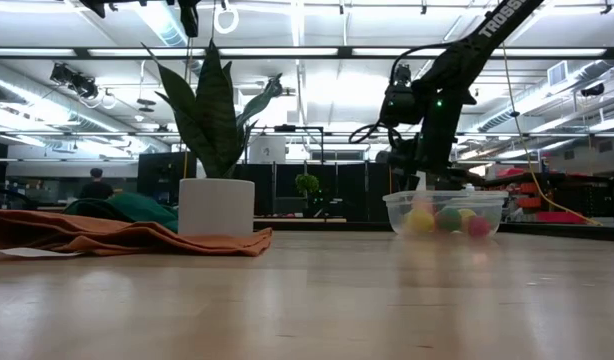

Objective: Pick and placing Produce into tupperware
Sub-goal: Put the peach into the transparent bin, then return to Home Position

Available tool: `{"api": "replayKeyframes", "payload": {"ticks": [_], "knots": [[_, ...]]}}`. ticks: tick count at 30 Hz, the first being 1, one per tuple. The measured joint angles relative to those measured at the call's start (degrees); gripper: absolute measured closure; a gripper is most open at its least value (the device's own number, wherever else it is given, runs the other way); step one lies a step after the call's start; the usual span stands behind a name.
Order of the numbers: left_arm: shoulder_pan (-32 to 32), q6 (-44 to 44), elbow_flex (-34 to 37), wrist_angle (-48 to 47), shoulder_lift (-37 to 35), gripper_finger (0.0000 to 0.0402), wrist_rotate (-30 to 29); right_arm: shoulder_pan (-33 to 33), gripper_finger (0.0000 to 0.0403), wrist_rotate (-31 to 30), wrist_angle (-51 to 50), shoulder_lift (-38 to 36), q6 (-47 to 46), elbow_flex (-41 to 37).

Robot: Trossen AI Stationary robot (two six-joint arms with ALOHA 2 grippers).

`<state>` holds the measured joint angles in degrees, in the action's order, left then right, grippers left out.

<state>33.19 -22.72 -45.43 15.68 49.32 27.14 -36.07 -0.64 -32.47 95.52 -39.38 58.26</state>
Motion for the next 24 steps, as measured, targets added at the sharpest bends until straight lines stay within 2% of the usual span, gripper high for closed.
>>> {"api": "replayKeyframes", "payload": {"ticks": [6, 14, 18, 24], "knots": [[0.00, 0.00, 0.00, 0.00, 0.00, 0.0378, 0.00, 0.00, 0.0168, 0.75, -1.61, -0.03, 0.60, 1.26], [0.00, -0.02, 0.00, 0.01, 0.00, 0.0391, 0.00, -0.11, 0.0182, 0.83, -6.69, -0.84, 4.75, 4.55], [0.00, 0.00, 0.00, 0.02, 0.02, 0.0390, 0.00, -0.46, 0.0189, 0.83, -9.51, -4.84, 7.17, 5.09], [0.00, 0.27, 0.00, 0.08, 0.17, 0.0378, -0.02, -0.55, 0.0202, 0.84, -10.23, -15.07, 8.00, 5.09]]}}
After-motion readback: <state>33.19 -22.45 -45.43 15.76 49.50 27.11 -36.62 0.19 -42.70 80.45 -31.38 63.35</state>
